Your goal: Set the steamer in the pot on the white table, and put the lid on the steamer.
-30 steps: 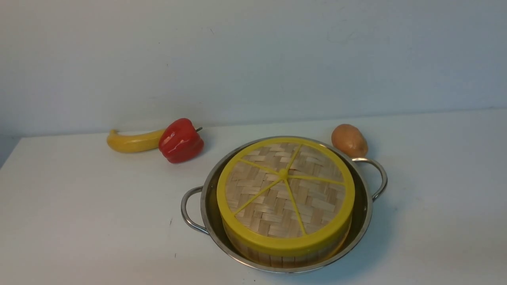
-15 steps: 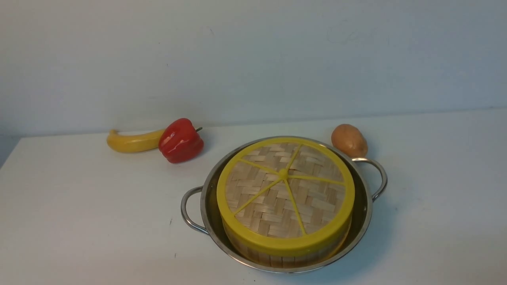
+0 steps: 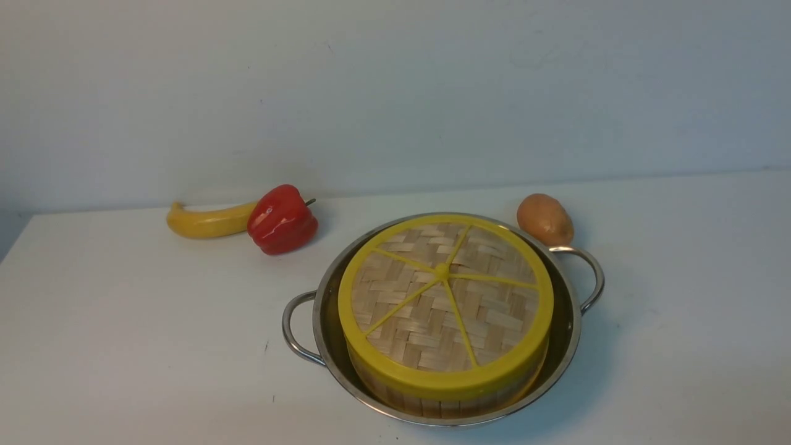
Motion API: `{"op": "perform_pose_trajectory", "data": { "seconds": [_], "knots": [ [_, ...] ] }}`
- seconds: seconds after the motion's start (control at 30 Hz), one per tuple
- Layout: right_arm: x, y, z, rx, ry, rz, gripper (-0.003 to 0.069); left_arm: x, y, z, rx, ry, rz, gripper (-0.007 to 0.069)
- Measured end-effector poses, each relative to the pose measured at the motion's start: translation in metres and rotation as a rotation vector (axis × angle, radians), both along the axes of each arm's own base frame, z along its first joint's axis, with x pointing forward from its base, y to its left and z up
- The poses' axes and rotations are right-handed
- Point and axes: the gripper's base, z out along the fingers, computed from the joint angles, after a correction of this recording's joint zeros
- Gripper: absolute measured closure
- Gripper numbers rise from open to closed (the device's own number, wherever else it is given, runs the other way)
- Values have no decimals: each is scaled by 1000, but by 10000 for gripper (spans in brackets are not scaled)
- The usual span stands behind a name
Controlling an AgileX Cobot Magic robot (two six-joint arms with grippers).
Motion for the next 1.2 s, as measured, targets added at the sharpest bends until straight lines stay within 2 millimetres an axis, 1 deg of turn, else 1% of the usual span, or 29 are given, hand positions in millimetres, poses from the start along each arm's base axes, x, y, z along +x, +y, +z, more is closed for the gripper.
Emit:
{"op": "perform_pose_trajectory", "data": {
  "seconds": [0.9,1.2],
  "knots": [
    [0,0,0,2,0,0,417,0,0,0,0,0,0,396],
    [0,0,0,6,0,0,417,0,0,0,0,0,0,394]
  ]
}}
